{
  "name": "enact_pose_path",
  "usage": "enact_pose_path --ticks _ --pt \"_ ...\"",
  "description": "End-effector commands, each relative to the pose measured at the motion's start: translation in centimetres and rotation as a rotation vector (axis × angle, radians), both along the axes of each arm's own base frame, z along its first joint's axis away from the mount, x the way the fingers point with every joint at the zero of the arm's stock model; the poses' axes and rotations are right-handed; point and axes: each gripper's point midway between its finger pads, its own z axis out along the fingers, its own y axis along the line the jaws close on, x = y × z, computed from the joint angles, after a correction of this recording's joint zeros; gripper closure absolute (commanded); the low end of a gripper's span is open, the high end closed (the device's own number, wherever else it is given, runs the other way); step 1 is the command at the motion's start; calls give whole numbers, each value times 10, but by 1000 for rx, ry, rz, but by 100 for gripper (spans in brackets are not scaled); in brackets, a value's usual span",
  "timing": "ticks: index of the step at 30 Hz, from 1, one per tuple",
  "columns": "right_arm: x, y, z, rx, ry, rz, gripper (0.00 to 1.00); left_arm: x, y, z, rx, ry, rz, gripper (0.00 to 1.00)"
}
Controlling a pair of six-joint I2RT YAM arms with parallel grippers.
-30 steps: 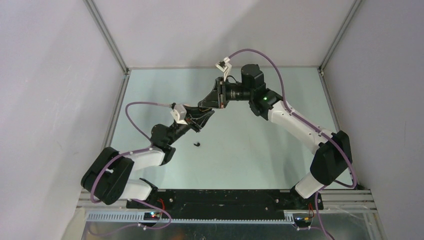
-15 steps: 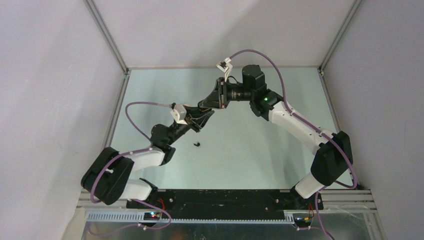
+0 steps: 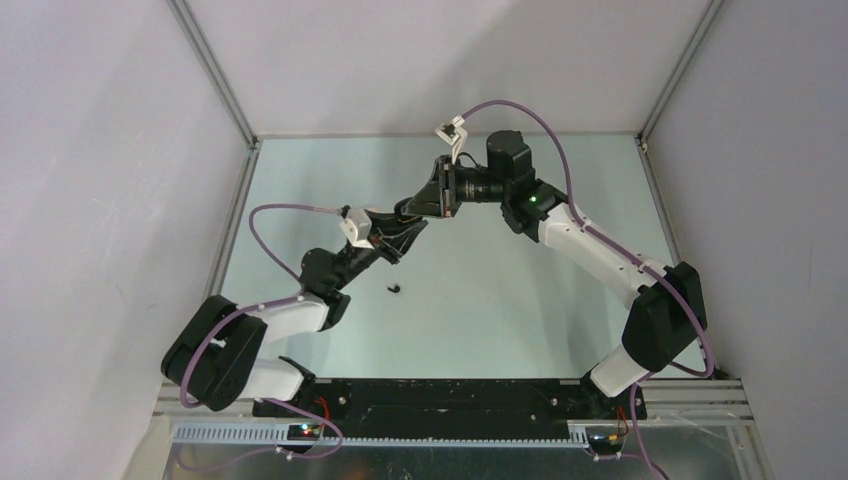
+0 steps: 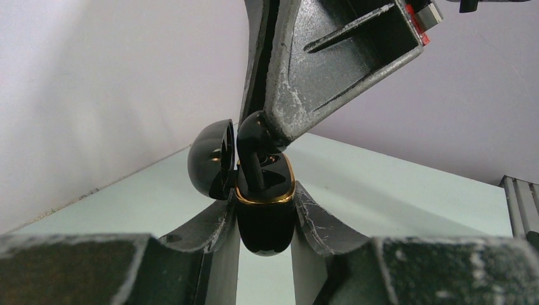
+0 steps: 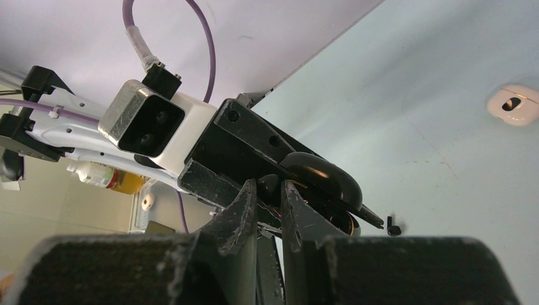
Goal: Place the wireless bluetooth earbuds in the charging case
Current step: Place the earbud in the charging case.
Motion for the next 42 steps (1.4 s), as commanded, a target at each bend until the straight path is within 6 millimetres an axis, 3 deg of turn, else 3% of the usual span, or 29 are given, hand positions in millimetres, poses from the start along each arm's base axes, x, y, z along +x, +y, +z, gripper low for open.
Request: enact_pose_path --ticks 1,7,18,27,36,42 --pt "-15 2 11 29 -7 36 91 -6 7 26 -47 -83 9 100" --pt "-22 9 10 42 52 60 91 -6 8 26 -46 -85 13 100" --pt "-3 2 -8 -12 116 -69 90 -6 9 27 -48 -91 15 100" --pt "-3 -4 -10 -40 118 -106 81 -6 10 29 -48 -98 16 100" --pt "-3 -7 -5 -41 89 -116 64 -6 13 31 -51 -105 19 100" --pt "-3 -6 -2 -29 79 -109 62 -6 12 31 -47 -105 14 100"
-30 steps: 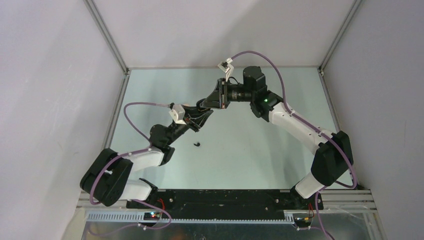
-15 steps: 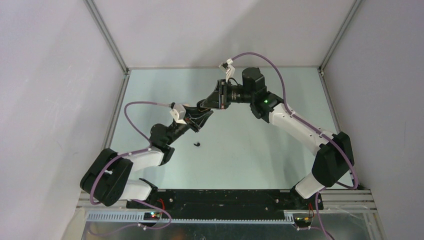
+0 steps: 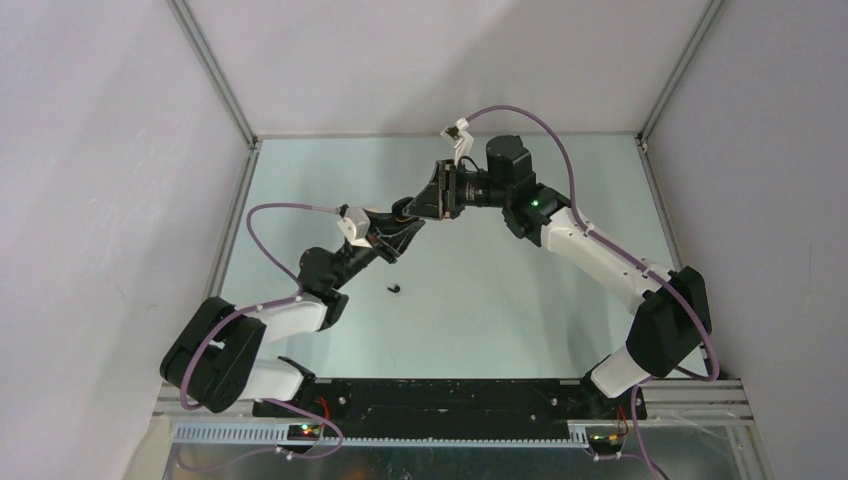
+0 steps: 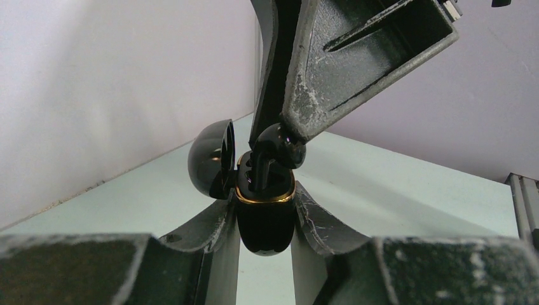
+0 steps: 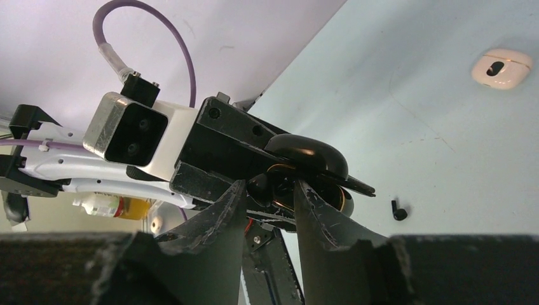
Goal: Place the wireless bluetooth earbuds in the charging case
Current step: Place the earbud in the charging case.
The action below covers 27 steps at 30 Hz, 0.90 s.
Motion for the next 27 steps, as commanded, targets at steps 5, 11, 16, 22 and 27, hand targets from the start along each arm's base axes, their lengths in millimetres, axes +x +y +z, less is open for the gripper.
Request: enact_pose_path --ticks 5,11,16,22,27 --pt "-5 -5 12 9 -34 4 62 -10 6 33 -55 -115 -7 100" --pt "-3 -11 18 12 -52 -10 63 -11 6 34 -56 -120 -7 100" --pt "-1 -14 20 -11 -95 -31 64 -12 6 35 -58 -122 -9 100" --pt "-5 -14 26 -9 -130 -12 62 -14 6 38 -61 -128 -14 100" --pt "-10 -8 28 -19 -149 11 62 -14 6 38 -60 -128 -17 100"
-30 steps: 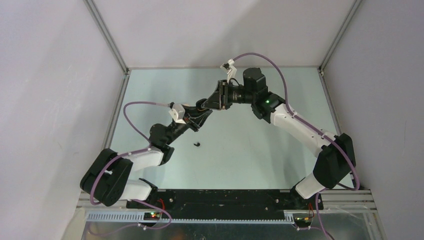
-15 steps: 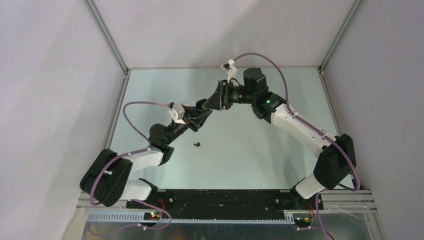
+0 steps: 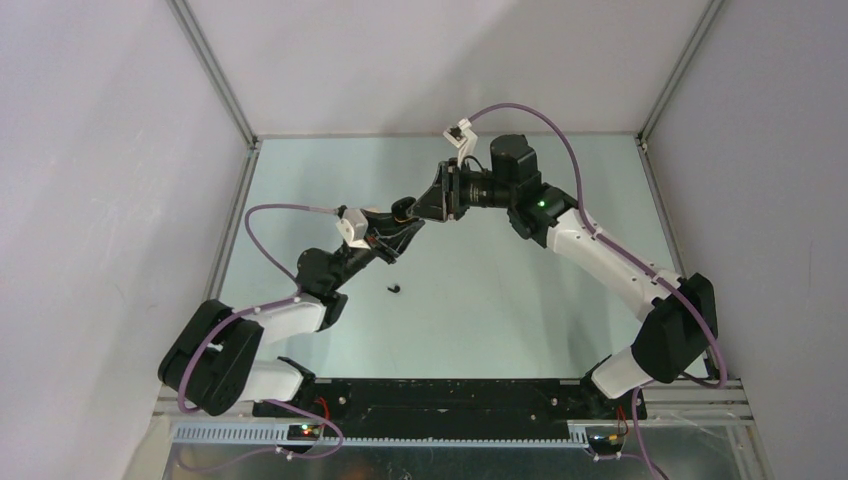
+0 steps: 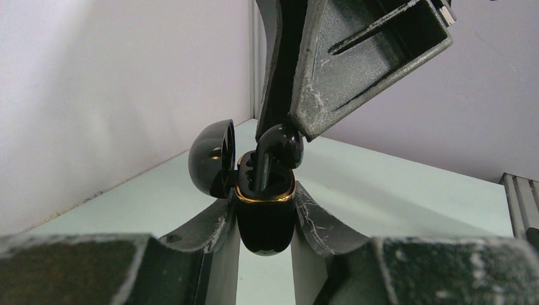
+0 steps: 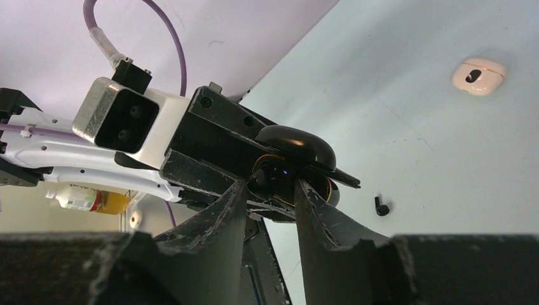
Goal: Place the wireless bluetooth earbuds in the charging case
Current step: Place the earbud in the charging case.
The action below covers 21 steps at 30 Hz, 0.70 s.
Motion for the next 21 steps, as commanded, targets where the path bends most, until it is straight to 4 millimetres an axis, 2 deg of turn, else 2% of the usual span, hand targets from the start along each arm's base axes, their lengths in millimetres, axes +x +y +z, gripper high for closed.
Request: enact_pose_path --ticks 1,9,21 --pt "-7 1 22 8 -77 21 63 -10 6 31 -55 -101 -2 100" --pt "-15 11 24 -8 -88 67 72 -8 3 26 -48 -86 -11 100" --pt "-12 13 24 -34 -111 48 74 -11 -2 21 -37 -74 -35 100"
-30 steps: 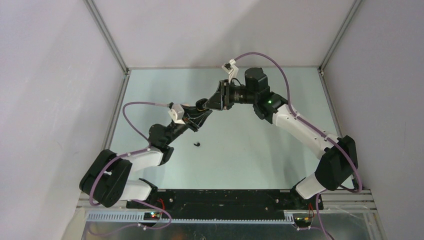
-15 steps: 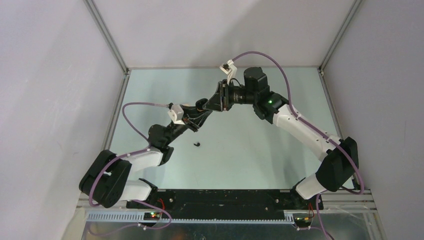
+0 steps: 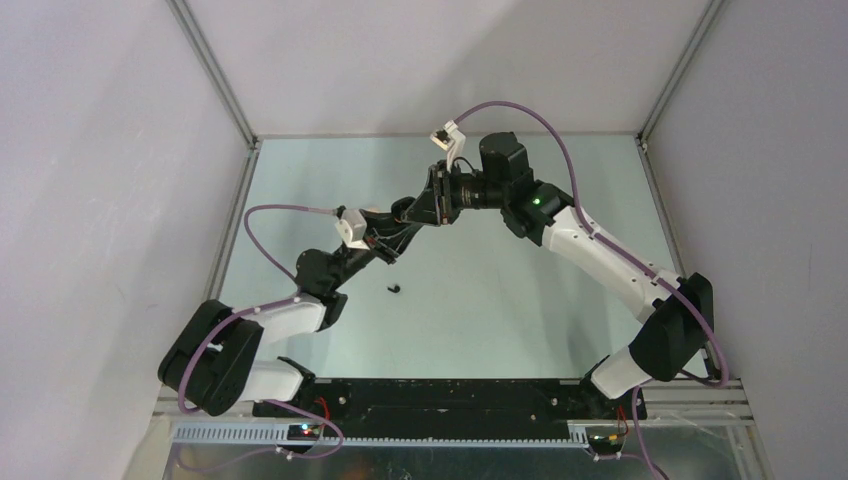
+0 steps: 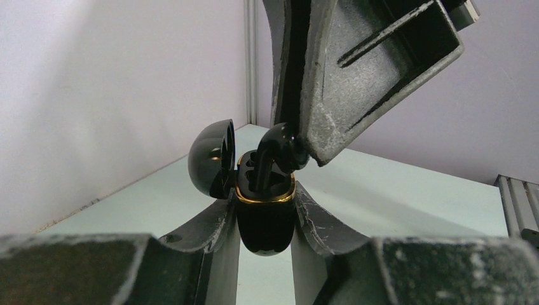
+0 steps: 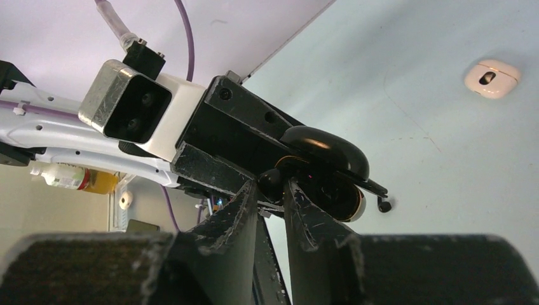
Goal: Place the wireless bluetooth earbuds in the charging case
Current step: Place the earbud in the charging case.
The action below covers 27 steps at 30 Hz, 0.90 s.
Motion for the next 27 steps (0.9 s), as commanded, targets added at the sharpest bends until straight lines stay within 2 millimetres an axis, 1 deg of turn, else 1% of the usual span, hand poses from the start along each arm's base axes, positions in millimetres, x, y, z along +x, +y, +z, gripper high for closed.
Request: enact_pose_path --ticks 1,5,13,27 --pt "6 2 16 6 -59 -21 74 -8 -1 17 -26 -62 -23 100" --pt "11 1 13 -9 -58 -43 72 -9 -2 17 -20 -68 -29 100" --pt "13 3 17 -11 -61 -43 72 -15 -8 15 -8 -76 -60 100" --pt "10 6 16 -20 -69 -31 71 -19 -9 17 -6 -89 -73 100"
